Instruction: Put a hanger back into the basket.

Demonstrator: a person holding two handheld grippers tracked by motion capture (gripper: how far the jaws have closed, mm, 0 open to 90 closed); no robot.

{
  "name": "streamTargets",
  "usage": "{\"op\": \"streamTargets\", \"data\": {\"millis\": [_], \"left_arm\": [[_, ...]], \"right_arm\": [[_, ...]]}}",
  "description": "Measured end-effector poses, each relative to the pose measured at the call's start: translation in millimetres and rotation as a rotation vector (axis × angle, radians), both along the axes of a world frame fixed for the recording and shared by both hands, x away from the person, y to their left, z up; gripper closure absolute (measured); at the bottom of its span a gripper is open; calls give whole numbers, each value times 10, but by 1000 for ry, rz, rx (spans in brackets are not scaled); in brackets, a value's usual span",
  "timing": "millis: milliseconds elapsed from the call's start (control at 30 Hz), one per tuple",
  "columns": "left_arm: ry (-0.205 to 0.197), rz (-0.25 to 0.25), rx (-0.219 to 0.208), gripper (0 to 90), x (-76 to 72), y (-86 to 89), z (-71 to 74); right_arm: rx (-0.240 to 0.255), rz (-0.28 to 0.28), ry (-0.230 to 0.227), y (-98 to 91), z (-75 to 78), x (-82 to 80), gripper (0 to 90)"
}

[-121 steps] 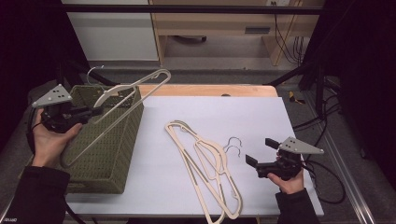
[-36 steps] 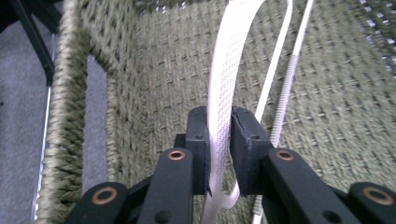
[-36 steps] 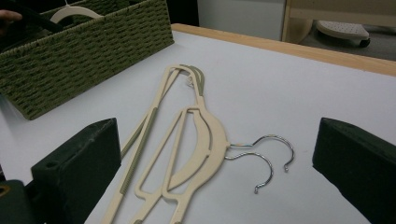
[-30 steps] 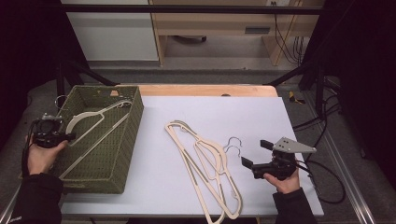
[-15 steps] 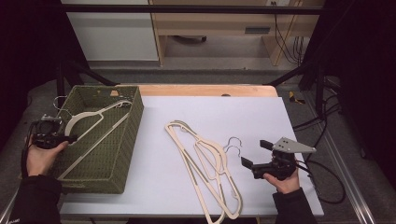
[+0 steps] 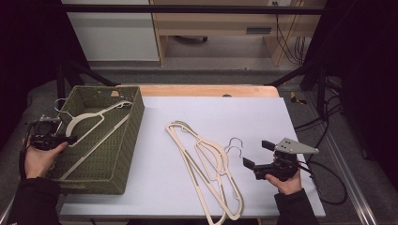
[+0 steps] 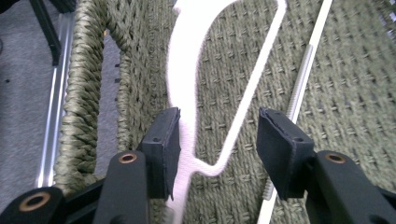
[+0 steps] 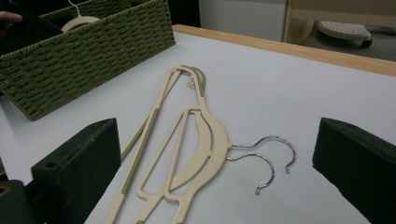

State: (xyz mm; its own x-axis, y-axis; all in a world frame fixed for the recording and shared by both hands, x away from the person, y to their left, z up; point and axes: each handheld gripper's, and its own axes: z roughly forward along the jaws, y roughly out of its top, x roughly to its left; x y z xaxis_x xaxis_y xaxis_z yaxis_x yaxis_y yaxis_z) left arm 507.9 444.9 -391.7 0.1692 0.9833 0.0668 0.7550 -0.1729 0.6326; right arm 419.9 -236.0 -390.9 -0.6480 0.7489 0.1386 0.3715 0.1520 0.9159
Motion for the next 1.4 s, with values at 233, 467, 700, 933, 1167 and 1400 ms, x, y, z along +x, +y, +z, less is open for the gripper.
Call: {"op": "streamTargets", "data": {"millis": [233, 467, 700, 933, 1167, 1400], "left_arm": [[-58, -7, -24, 467, -75, -9, 80], [-205, -58, -79, 396, -261, -148, 305], [-360, -165, -159, 286, -440, -487, 561], [-478, -308, -206, 173, -610, -1070, 762], [-512, -431, -262, 136, -704, -1590, 759], [-473, -550, -260, 130, -690, -2139, 632]], "right_arm": [[2, -2, -7, -11, 7, -4, 17], [9, -9, -13, -30, 23, -18, 17], [11, -10, -15, -25, 20, -22, 26], [0, -7, 1, -11, 9, -22, 53], [-23, -3, 25, 47, -20, -7, 72], [-29, -6, 17, 48, -24, 2, 68]]}}
